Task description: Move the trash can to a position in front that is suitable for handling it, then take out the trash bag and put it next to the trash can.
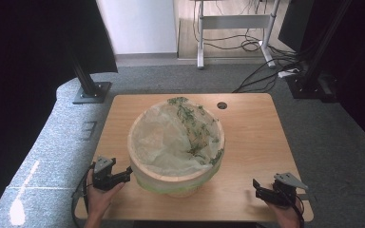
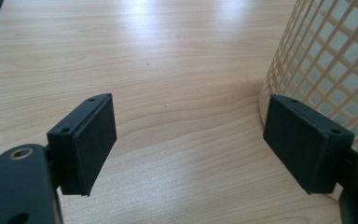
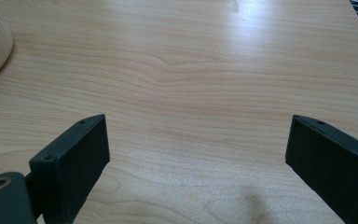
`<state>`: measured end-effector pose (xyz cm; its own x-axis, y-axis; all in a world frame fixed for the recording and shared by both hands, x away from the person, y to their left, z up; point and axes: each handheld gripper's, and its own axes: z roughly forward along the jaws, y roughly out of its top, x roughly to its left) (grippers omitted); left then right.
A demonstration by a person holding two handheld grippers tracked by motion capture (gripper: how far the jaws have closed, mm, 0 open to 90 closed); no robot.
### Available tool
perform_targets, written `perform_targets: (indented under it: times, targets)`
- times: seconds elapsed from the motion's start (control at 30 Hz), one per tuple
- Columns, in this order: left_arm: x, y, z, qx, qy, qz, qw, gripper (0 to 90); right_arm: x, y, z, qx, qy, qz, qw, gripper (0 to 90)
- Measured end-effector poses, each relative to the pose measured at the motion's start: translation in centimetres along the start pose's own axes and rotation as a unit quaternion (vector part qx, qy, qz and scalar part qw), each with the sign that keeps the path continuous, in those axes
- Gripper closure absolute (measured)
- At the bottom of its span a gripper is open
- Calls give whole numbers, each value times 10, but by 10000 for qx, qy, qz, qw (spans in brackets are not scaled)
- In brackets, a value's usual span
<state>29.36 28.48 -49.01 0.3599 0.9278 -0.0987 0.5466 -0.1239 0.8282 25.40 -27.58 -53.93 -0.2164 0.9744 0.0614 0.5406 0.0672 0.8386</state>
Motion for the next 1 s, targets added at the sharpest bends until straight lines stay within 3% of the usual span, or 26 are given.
perform_targets:
  times: [0.33, 0.6, 0.87, 1.0]
  targets:
    - [7, 11, -14, -132, -195, 9, 9997, 151, -1, 0, 0, 28, 15, -16, 10000, 66]
    - [19, 28, -38, -427, -554, 136, 9975, 156, 1, -1, 0, 26, 1, -36, 10000, 71]
    - [28, 59, -63, -640, -992, 372, 9923, 193, 3, -1, 0, 34, -22, -66, 10000, 74]
    - [24, 79, -76, -819, -1280, 581, 9867, 209, 2, -1, -1, 18, -32, -64, 10000, 76]
